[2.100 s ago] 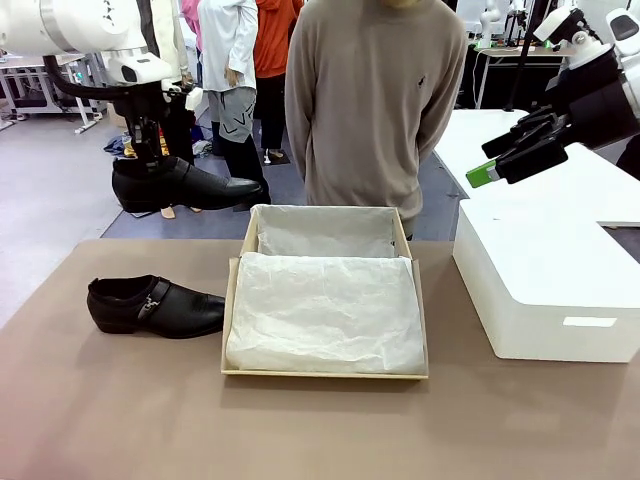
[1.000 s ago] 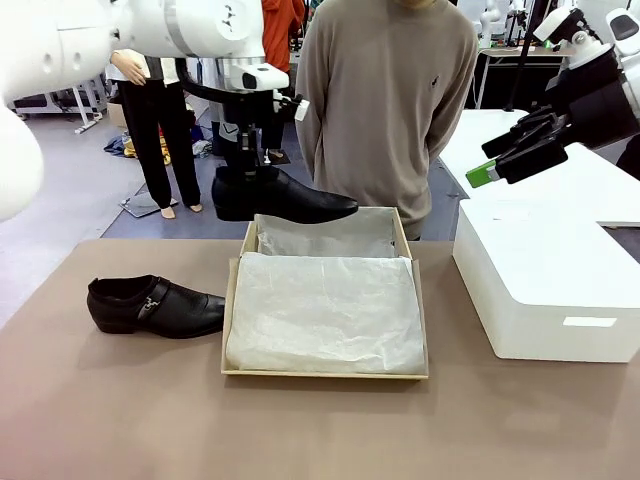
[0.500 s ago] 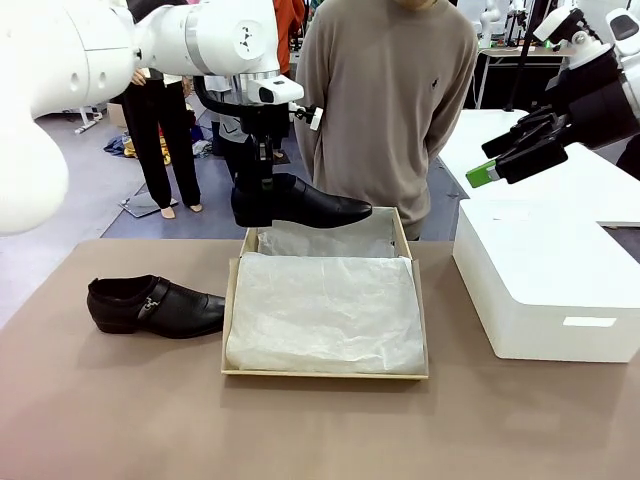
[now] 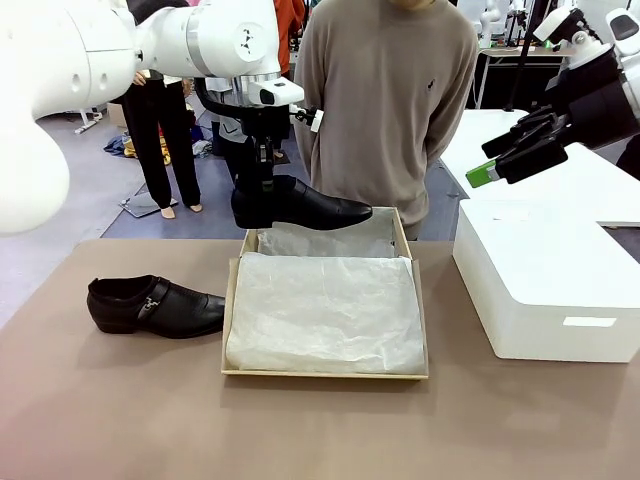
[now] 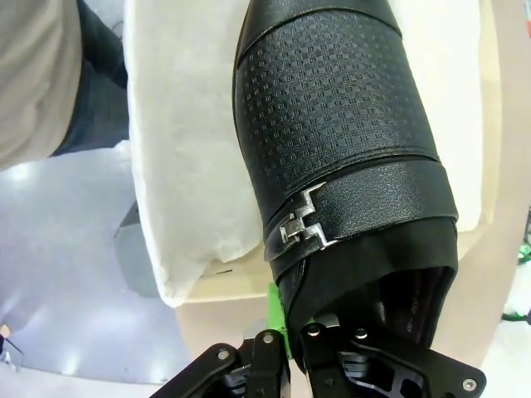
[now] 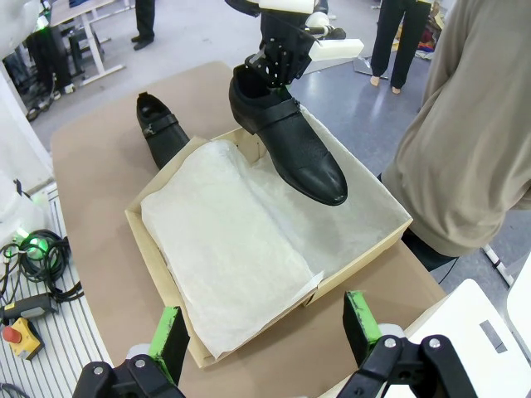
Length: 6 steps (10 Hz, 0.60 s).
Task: Pack the shoes into the box.
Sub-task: Place one shoe of the Shoes into the Shoes Box.
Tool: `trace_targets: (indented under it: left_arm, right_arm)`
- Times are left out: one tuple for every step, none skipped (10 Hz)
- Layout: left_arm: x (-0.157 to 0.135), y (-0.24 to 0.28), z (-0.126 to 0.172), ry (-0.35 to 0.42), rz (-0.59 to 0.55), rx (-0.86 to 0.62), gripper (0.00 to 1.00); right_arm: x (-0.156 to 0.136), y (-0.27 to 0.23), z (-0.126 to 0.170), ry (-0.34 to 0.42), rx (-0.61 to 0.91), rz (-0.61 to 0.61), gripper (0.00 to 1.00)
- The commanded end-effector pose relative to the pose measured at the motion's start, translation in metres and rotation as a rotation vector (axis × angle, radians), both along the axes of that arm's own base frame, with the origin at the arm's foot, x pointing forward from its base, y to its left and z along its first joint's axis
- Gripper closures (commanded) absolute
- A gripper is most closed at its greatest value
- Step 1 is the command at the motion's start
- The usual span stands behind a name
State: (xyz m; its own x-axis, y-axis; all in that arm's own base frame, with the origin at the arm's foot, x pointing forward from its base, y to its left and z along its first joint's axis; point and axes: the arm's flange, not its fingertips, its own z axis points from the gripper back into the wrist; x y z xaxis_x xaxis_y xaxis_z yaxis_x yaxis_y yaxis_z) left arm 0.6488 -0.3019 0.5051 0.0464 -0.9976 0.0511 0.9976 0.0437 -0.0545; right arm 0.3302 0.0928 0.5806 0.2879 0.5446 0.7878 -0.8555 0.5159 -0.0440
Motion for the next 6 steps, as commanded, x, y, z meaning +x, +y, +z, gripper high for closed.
trace_targets:
  left_arm:
    - [0.001, 0.002, 0.009, -0.026, 0.017, -0.007, 1.00]
    - [0.004, -0.004, 0.015, -0.032, 0.012, -0.014, 1.00]
    - [0.008, -0.014, 0.019, -0.044, -0.011, -0.018, 1.00]
    - [0.011, -0.023, 0.021, -0.046, -0.026, -0.023, 1.00]
    - [0.013, -0.032, 0.021, -0.052, -0.039, -0.024, 1.00]
    - [0.013, -0.040, 0.019, -0.053, -0.061, -0.027, 1.00]
  right_arm:
    - [0.002, 0.000, 0.000, -0.011, 0.012, 0.016, 0.00]
    - [0.002, 0.000, 0.000, -0.011, 0.012, 0.016, 0.00]
    - [0.002, 0.000, 0.000, -0.011, 0.012, 0.016, 0.00]
    - [0.002, 0.000, 0.000, -0.011, 0.012, 0.016, 0.00]
    - [0.002, 0.000, 0.000, -0.011, 0.012, 0.016, 0.00]
    - [0.002, 0.000, 0.000, -0.011, 0.012, 0.016, 0.00]
